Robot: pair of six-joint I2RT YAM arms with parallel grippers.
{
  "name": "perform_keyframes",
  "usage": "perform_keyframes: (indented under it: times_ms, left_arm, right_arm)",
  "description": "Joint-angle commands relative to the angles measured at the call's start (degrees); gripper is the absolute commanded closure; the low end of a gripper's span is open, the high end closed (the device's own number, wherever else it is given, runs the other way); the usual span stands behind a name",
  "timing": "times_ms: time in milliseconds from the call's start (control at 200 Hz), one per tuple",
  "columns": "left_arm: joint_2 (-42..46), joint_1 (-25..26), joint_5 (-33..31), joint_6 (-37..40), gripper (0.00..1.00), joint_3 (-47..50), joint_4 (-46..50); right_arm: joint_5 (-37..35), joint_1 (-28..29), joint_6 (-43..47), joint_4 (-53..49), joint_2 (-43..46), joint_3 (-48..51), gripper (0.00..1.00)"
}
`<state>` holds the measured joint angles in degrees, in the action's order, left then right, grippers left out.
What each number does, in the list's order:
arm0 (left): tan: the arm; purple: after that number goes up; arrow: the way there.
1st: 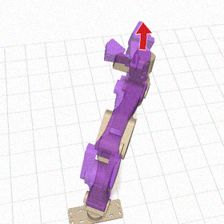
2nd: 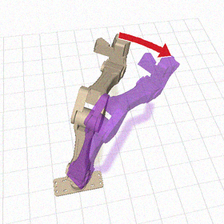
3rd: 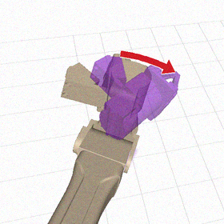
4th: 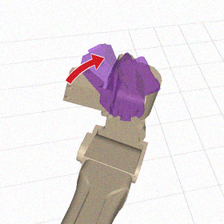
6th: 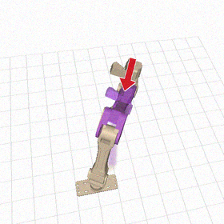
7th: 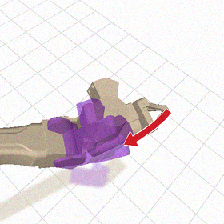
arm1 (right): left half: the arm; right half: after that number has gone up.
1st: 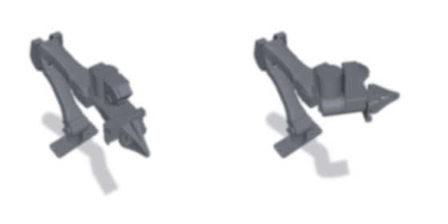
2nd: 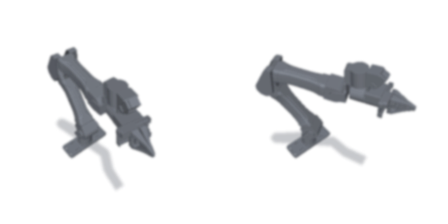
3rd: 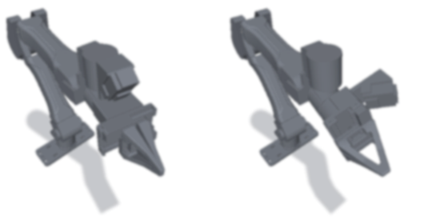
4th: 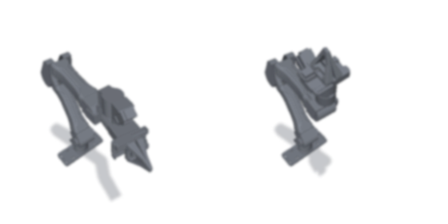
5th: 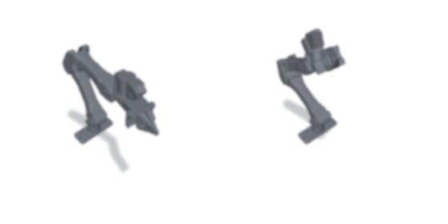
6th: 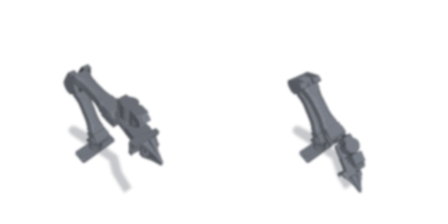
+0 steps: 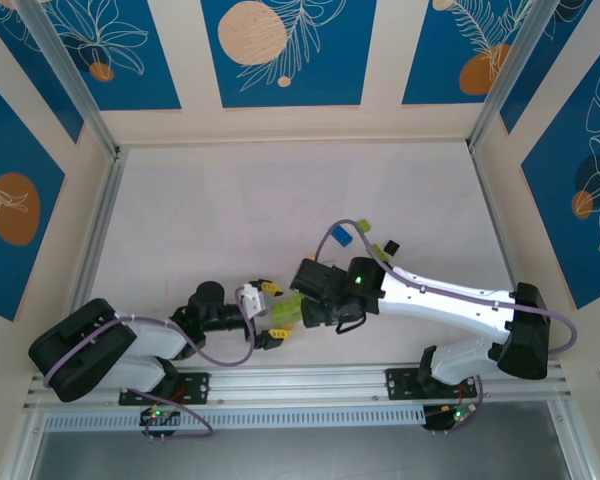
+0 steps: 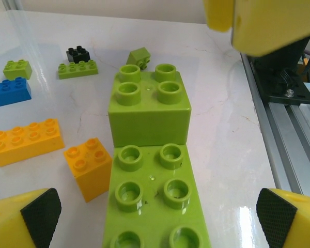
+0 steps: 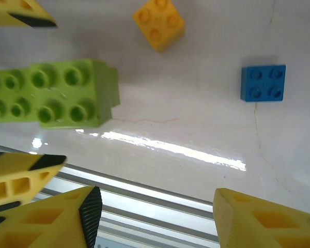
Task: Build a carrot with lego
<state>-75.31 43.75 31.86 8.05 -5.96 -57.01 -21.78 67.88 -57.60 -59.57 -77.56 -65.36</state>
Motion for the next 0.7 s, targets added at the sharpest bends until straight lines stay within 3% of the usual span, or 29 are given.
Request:
perform_keyframes:
  times_ms: [0,350,695]
  left_arm:
    - [0.3,0.4,-0.5,0.7,0.0,-0.3,-1.4]
    - [-3.0,-0.5,4.8,0.9,0.01,-2.0,-3.2]
    - [-5.2,-0.8,5.1,1.6,0.0,-3.0,-3.8]
  right_arm:
    - [1.1,0.6,-3.2,0.4,-1.9,1.1,0.4]
    - [1.3,-2.7,-1.8,3.0,-7.0,1.9,0.42]
    - [1.1,-6.5,0.7,4.1,-8.0,2.2,0.44]
